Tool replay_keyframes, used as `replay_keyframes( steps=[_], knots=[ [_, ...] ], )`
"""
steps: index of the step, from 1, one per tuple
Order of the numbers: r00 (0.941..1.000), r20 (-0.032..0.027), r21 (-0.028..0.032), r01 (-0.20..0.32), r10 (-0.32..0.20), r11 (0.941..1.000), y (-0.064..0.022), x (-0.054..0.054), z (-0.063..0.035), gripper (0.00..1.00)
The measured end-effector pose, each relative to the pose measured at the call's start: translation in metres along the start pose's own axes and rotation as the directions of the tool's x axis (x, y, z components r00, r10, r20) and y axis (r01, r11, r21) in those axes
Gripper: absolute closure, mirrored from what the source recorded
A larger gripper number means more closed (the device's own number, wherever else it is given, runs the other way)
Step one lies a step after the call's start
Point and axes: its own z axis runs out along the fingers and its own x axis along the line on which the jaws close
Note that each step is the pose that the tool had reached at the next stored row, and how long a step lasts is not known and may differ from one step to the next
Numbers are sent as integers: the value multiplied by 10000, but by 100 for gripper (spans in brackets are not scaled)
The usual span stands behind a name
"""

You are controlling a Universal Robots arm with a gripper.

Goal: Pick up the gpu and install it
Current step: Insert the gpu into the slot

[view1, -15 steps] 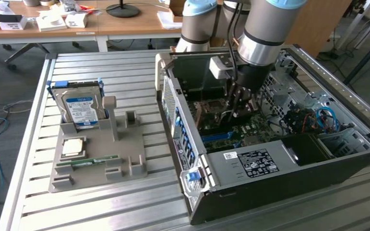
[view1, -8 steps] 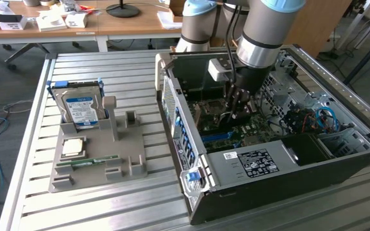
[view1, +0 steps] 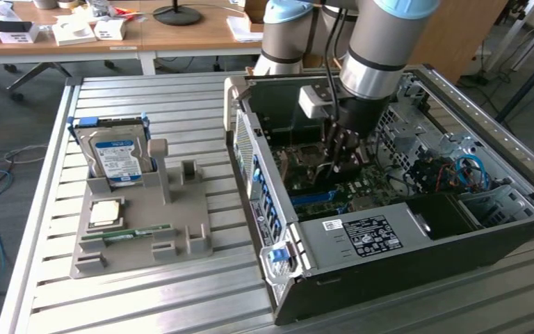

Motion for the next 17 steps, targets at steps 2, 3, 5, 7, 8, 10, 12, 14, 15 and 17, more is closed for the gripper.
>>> replay_keyframes(
  steps=[2,3,5,7,8,10,12,14,15,17],
  knots=[
    [10000,0,1,-1,1,10000,3,9,0,74],
    [10000,2,1,-1,1,10000,7,10,1,74],
    [10000,1,1,1,-1,10000,26,10,2,74],
    [10000,0,0,0,0,10000,42,10,4,74],
    [10000,0,0,0,0,10000,50,9,6,74],
    [10000,0,0,2,-2,10000,54,10,12,74],
    [10000,0,0,0,0,10000,59,10,29,74],
    [10000,-1,-1,0,0,10000,63,10,36,74],
    [10000,-2,-1,1,-1,10000,63,10,36,74],
    [10000,-2,0,-1,1,10000,67,10,37,74]
  ],
)
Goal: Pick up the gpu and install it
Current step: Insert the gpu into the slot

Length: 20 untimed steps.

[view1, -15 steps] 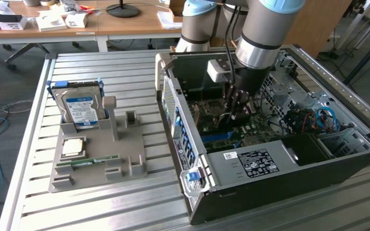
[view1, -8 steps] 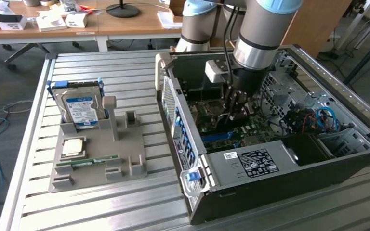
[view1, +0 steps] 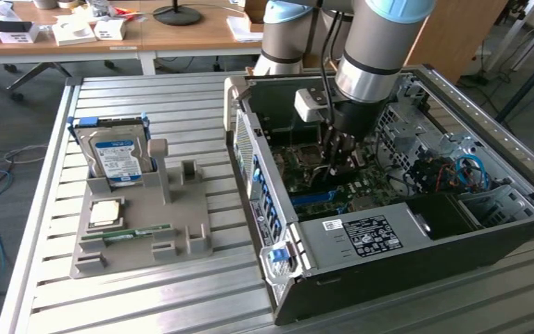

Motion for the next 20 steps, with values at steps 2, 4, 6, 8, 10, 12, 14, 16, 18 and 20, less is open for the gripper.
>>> replay_keyframes(
  steps=[2,4,6,8,10,12,14,16,18,20],
  knots=[
    [10000,3,1,0,0,10000,11,-1,2,74],
    [10000,4,1,0,0,10000,23,-1,4,74],
    [10000,2,0,1,-1,10000,36,-1,5,74],
    [10000,1,0,0,0,10000,45,-1,7,74],
    [10000,-2,0,2,-2,10000,46,1,9,74],
    [10000,-3,0,0,0,10000,46,9,10,74],
    [10000,-5,1,-2,2,10000,47,11,10,74],
    [10000,-5,0,1,-1,10000,52,12,10,74],
    [10000,-5,1,1,-1,10000,64,12,11,74],
    [10000,-5,1,0,0,10000,73,11,12,74]
  ],
)
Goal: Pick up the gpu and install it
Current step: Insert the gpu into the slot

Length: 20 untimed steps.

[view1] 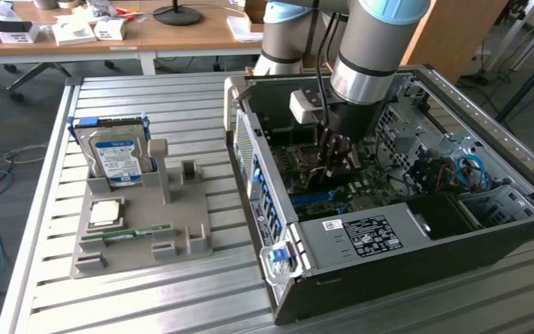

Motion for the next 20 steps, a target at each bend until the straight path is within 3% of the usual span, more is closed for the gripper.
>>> replay_keyframes(
  steps=[11,17,20],
  knots=[
    [10000,-2,3,-1,1,10000,15,0,21,74],
    [10000,-2,106,12,-12,9999,24,0,21,74],
    [10000,-3,116,15,-15,9999,28,0,21,74]
  ],
)
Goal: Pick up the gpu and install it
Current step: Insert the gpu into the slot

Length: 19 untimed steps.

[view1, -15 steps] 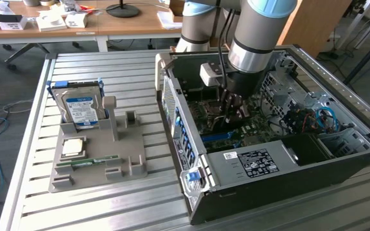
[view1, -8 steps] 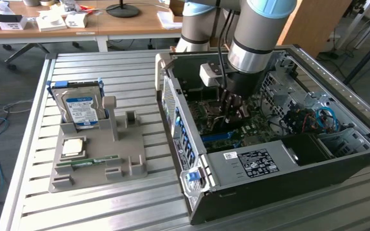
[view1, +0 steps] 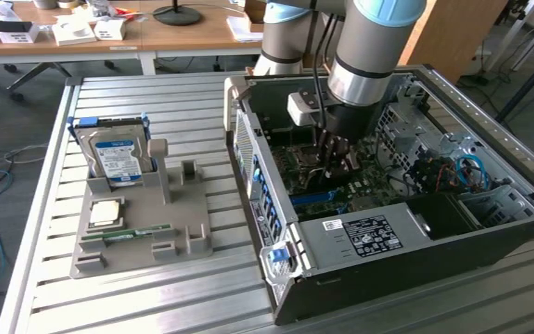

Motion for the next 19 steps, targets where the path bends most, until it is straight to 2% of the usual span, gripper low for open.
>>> replay_keyframes(
  steps=[19],
  knots=[
    [10000,-7,14,0,0,10000,8,1,54,74]
  ],
)
